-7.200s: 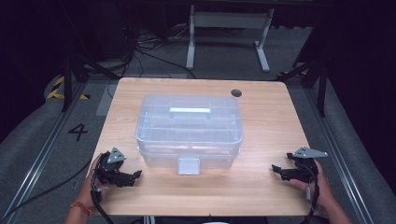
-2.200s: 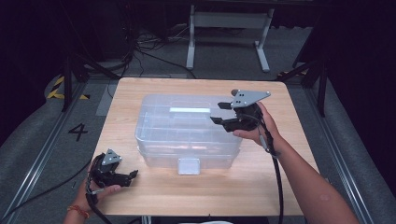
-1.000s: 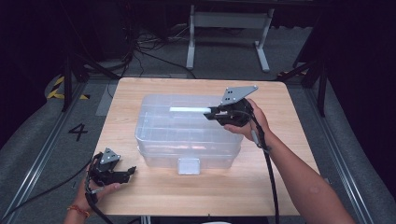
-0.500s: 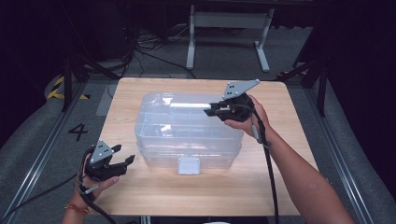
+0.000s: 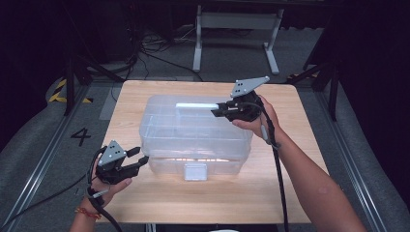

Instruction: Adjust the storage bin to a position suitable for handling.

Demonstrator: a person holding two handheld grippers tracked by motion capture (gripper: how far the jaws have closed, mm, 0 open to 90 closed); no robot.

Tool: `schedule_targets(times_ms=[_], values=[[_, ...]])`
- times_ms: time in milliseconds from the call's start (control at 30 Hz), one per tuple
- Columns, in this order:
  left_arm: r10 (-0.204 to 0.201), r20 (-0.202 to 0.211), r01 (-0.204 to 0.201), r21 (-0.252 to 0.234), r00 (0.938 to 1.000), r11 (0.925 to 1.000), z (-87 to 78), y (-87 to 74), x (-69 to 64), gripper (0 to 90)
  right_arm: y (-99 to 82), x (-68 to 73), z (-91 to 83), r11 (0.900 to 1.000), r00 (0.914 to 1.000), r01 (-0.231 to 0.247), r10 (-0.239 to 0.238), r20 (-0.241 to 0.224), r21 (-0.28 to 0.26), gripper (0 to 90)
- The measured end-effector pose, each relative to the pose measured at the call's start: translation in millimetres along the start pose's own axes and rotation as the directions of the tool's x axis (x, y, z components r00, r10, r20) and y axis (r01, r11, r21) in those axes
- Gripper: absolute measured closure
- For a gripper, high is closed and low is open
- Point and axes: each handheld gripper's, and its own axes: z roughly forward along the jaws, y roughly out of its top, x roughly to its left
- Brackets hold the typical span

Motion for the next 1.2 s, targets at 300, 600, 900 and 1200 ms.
schedule_targets(times_ms=[300,600,900,1200], values=[[-0.005,0.006,0.006,-0.034,1.0000,0.9994,-0.8,2.5,-2.0,69.1,5.5,-2.4,-3.5,0.9999,0.9996,0.008,-0.008,0.026,-0.011,74.3],[-0.003,-0.007,0.002,-0.039,1.0000,0.9993,-1.0,4.5,0.6,79.9,3.0,-1.9,-12.5,0.9996,0.9966,-0.007,0.009,0.082,-0.026,63.9],[0.013,-0.026,-0.014,-0.038,0.9996,0.9992,-0.8,6.2,0.0,82.6,-13.5,0.1,-47.6,0.9964,0.9681,-0.049,0.064,0.242,-0.069,38.9],[0.014,-0.022,-0.015,-0.056,0.9997,0.9983,-1.3,11.8,0.9,83.5,-49.5,11.0,-75.1,0.9939,0.9491,-0.057,0.083,0.304,-0.094,35.2]])
